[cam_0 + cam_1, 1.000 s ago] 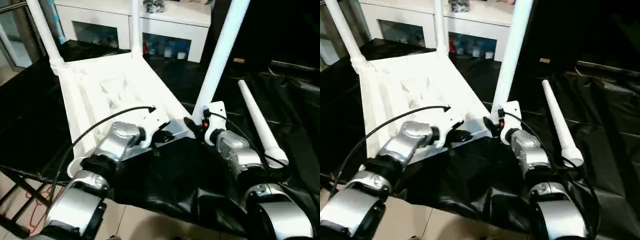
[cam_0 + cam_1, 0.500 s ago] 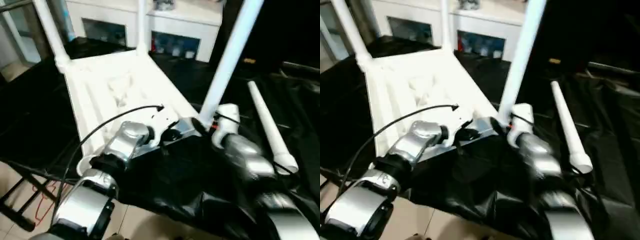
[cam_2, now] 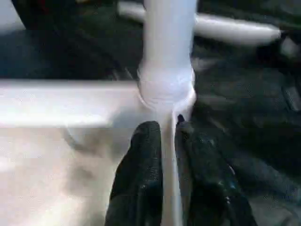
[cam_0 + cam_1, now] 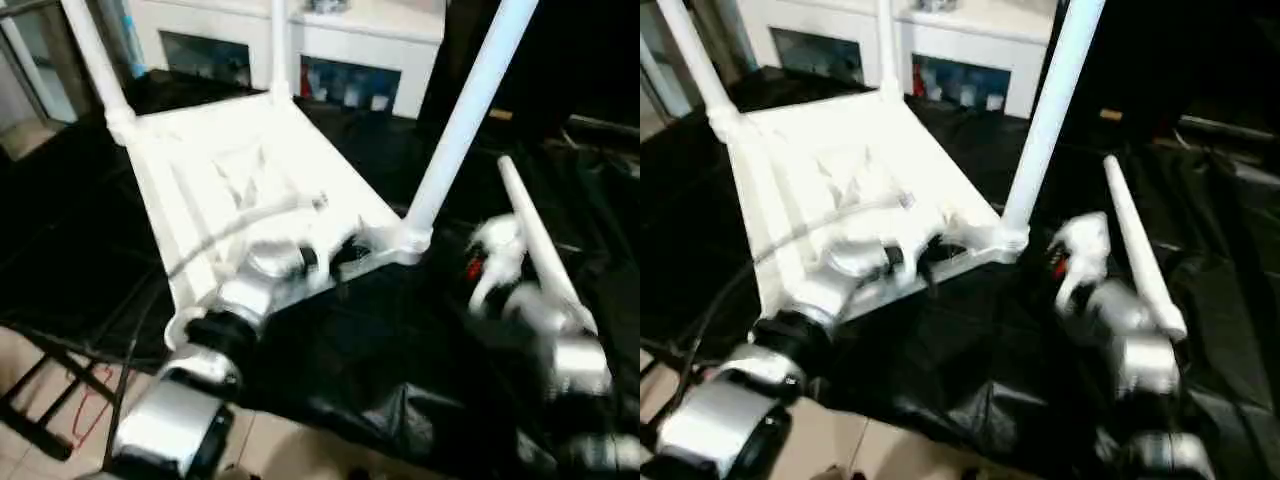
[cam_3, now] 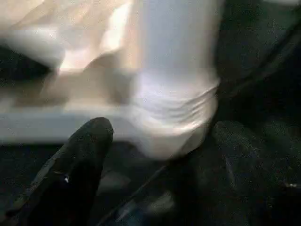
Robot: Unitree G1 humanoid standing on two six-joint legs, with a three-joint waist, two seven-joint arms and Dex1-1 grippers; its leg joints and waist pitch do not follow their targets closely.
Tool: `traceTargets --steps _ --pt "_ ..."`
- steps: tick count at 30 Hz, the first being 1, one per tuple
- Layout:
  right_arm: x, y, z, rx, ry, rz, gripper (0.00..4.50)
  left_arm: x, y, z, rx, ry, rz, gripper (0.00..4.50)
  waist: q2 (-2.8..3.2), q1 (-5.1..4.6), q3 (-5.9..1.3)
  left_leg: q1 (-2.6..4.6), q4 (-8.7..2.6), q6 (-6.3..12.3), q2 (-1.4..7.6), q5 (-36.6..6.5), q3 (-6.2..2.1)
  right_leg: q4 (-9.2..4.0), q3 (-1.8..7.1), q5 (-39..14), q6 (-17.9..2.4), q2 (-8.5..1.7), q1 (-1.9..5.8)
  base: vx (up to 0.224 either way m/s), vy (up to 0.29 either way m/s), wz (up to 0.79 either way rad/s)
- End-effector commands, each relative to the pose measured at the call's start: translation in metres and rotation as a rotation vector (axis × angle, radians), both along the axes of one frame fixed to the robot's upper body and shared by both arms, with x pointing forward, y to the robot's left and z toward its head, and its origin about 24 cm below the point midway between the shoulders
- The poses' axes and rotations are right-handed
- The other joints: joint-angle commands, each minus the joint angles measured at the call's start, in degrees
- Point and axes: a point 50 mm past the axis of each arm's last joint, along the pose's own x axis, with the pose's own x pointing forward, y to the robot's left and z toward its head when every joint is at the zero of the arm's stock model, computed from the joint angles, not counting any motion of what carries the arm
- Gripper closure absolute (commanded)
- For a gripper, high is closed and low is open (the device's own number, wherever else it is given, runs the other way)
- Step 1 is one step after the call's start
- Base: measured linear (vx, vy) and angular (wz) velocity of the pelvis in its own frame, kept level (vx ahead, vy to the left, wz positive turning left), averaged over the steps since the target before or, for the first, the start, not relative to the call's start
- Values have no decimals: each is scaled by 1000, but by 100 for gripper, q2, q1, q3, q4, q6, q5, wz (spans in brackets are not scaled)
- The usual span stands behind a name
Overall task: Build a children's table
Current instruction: Rotate table base
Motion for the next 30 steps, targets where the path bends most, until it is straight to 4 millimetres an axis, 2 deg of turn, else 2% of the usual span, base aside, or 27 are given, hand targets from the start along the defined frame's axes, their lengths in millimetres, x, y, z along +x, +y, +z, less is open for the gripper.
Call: traceTargets --steps 1,2,3,4,6,7,8,10,11,12,13,14,15,16,17,20,21,23,24,27,30 --pt "-5 10 11 28 -18 84 64 1 25 5 23 -37 93 353 -107 48 -412 52 -301 683 247 -864 -116 -357 249 -1412 -1156 -505 378 0 0 0" --pt "-5 10 11 29 -18 85 64 1 25 5 24 -38 95 345 -94 40 -411 50 -310 636 256 -885 -122 -359 248 -1530 -1106 -505 383 0 0 0" --pt "-6 11 11 30 -14 92 64 2 29 6 30 -46 109 333 -77 16 -391 47 -322 565 248 -952 -124 -396 245 -1781 -970 -483 358 0 0 0" --pt "-8 15 8 6 5 113 64 4 50 15 41 -83 218 333 -67 5 -393 81 -324 478 262 -1025 -129 -403 248 -1925 -905 -480 328 0 0 0" --pt "-6 16 4 -13 24 103 64 4 63 20 44 -103 289 311 -38 -19 -400 83 -339 344 294 -1028 -145 -362 252 -1807 -973 -477 324 0 0 0" --pt "-2 17 -1 -34 54 63 64 4 81 26 55 -120 380 306 -40 -21 -398 113 -334 296 290 -1037 -130 -365 259 -1741 -1009 -463 292 0 0 0" --pt "0 17 -3 -44 67 34 64 2 91 29 70 -128 432 302 -31 -58 -396 84 -346 241 283 -1020 -148 -337 259 -1682 -1082 -477 317 0 0 0" --pt "6 18 -6 -61 82 -20 64 -2 115 33 145 -162 544 284 -55 -50 -379 112 -328 212 251 -1084 -120 -389 266 -1861 -1005 -461 283 0 0 0" --pt "7 19 -6 -61 83 -29 64 -3 124 33 181 -171 577 272 -37 -42 -385 103 -337 192 259 -1044 -130 -369 273 -1823 -981 -461 289 0 0 0" --pt "10 22 -6 -59 88 -45 81 -8 142 34 267 -194 653 262 -30 -44 -397 110 -333 178 272 -1015 -138 -342 275 -1751 -976 -470 288 0 0 0" --pt "10 22 -6 -59 88 -45 92 -8 142 34 267 -194 653 261 -21 -47 -391 99 -338 186 255 -963 -132 -336 277 -1695 -919 -446 288 0 0 0" --pt "14 27 -5 -51 94 -51 99 -13 163 33 370 -200 741 259 -27 -37 -409 112 -337 180 272 -879 -142 -302 282 -1561 -924 -461 294 0 0 0" --pt "15 28 -5 -49 95 -50 99 -15 168 33 392 -198 760 259 -11 -47 -406 110 -336 192 268 -836 -137 -294 284 -1482 -944 -443 283 0 0 0" --pt "18 34 -4 -46 98 -40 103 -21 184 30 459 -181 824 247 -8 -47 -406 108 -333 188 256 -812 -130 -287 286 -1412 -960 -443 285 0 0 0" --pt "19 36 -4 -45 99 -33 112 -22 189 28 477 -170 836 230 -40 -45 -403 97 -333 179 246 -821 -126 -297 284 -1419 -954 -440 291 0 0 0" --pt "25 43 -1 -49 91 -26 143 -31 199 18 542 -94 836 218 11 -31 -397 126 -345 90 252 -970 -134 -307 292 -1469 -988 -450 264 0 0 0" --pt "26 43 -1 -49 90 -28 146 -32 199 16 540 -79 829 252 2 -37 -395 126 -352 62 253 -1004 -138 -301 290 -1478 -999 -449 260 0 0 0" --pt "28 45 0 -49 90 -32 168 -34 198 12 537 -50 816 260 -2 -39 -399 124 -358 14 251 -1076 -144 -299 293 -1474 -1027 -455 266 0 0 0" --pt "31 46 0 -55 91 -43 168 -36 192 5 511 -1 764 260 7 -25 -395 131 -355 -6 251 -1140 -139 -312 300 -1499 -1012 -459 260 0 0 0" --pt "36 48 -2 -65 97 -64 196 -39 178 -2 480 59 667 304 20 -8 -390 141 -356 -87 246 -1206 -137 -313 302 -1534 -1072 -463 251 0 0 0" --pt "37 49 -2 -73 99 -68 224 -39 169 -3 470 70 595 307 6 -3 -396 128 -360 -103 238 -1284 -142 -314 308 -1583 -1021 -468 268 0 0 0"
